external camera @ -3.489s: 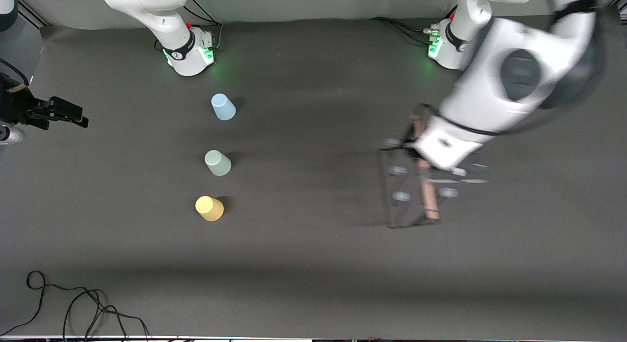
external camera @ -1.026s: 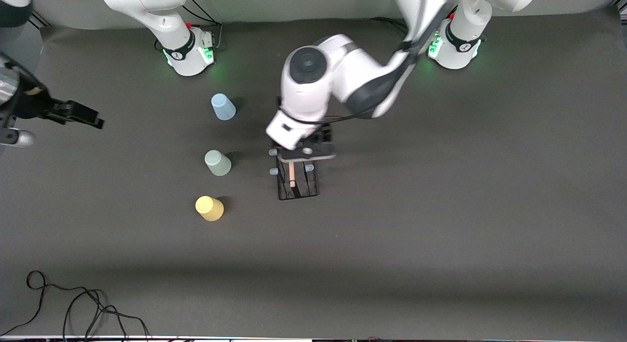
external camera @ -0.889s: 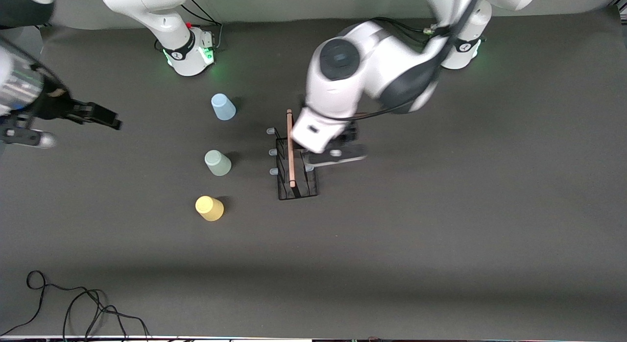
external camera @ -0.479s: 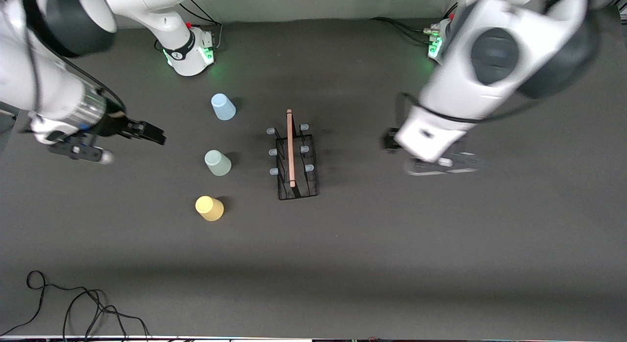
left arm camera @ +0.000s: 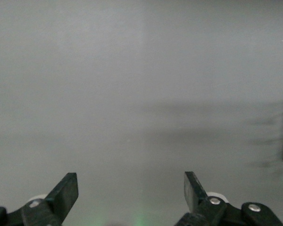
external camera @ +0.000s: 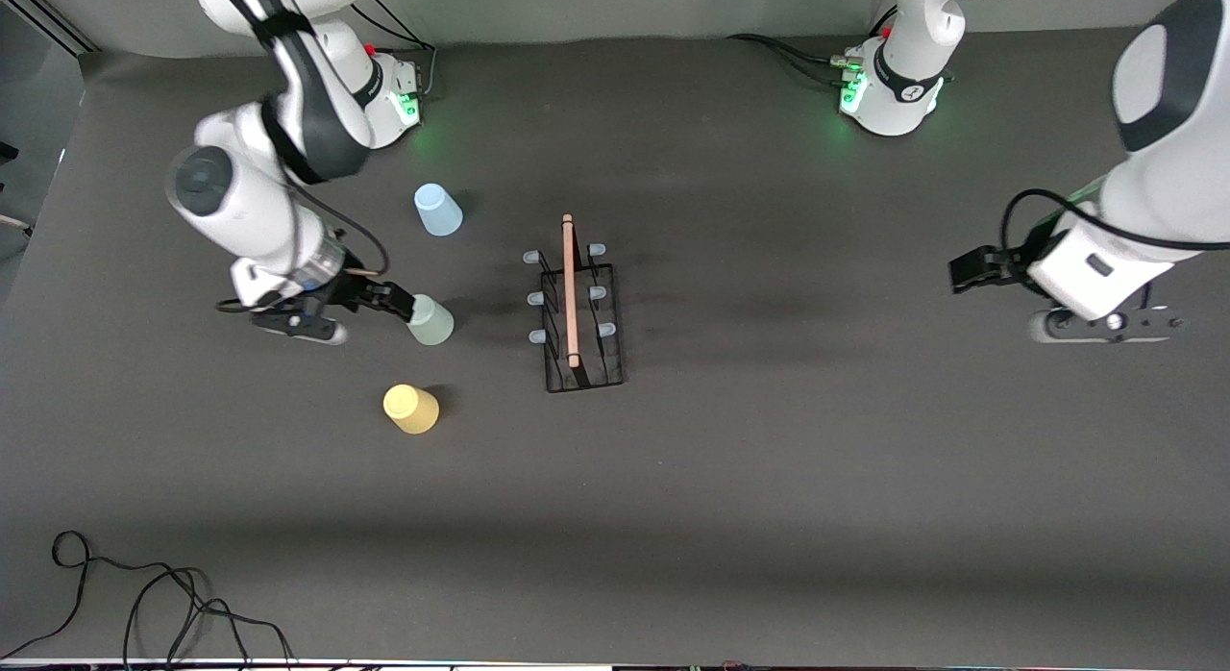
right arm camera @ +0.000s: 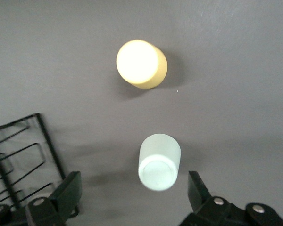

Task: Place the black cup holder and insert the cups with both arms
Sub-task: 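Grasp the pale green cup with the right gripper while left withdraws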

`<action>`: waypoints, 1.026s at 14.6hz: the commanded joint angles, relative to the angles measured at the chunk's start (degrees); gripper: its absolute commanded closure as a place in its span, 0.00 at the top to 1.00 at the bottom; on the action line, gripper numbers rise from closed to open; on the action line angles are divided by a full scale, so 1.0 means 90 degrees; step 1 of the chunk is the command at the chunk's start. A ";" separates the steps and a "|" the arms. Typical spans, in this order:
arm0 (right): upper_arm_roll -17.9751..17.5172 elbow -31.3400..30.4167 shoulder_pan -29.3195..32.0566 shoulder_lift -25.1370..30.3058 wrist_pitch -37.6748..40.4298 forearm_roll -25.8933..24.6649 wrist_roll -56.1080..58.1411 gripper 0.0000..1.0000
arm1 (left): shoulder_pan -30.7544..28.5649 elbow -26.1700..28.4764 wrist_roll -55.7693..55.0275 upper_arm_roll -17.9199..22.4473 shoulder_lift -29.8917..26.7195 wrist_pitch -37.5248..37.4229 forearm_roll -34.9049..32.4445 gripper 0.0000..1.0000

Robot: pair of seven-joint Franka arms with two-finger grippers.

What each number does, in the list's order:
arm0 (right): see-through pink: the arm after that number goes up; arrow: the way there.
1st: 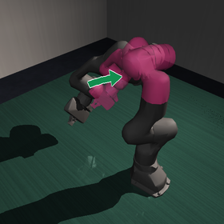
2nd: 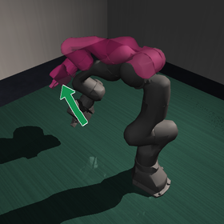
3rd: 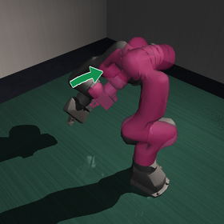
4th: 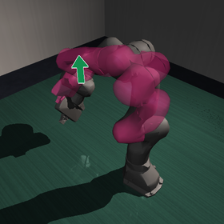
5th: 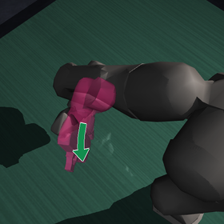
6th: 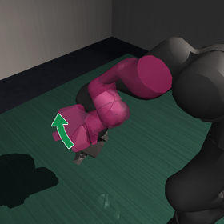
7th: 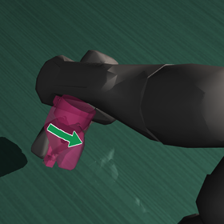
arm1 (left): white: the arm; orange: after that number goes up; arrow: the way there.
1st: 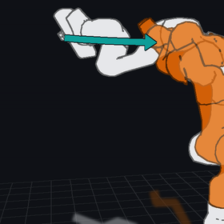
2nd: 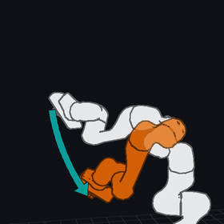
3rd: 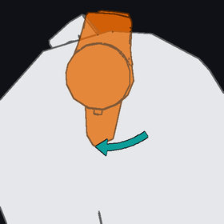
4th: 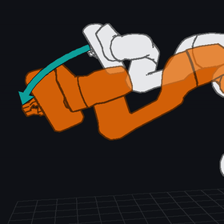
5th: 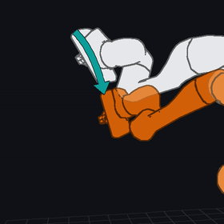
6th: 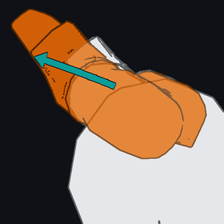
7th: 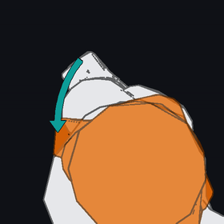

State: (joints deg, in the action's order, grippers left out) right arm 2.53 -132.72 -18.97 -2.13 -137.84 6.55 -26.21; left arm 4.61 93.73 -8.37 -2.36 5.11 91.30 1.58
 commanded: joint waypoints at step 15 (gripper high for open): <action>0.0061 -0.0517 -0.0197 -0.1160 -0.0896 0.0103 -0.0027 0.00 | -0.0180 0.0357 0.0715 0.0252 -0.0998 -0.0349 -0.0195 1.00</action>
State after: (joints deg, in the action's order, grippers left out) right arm 2.70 -137.74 -20.26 -13.48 -147.33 6.59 -26.36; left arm 2.81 98.18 -2.79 -0.19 -3.38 90.32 0.06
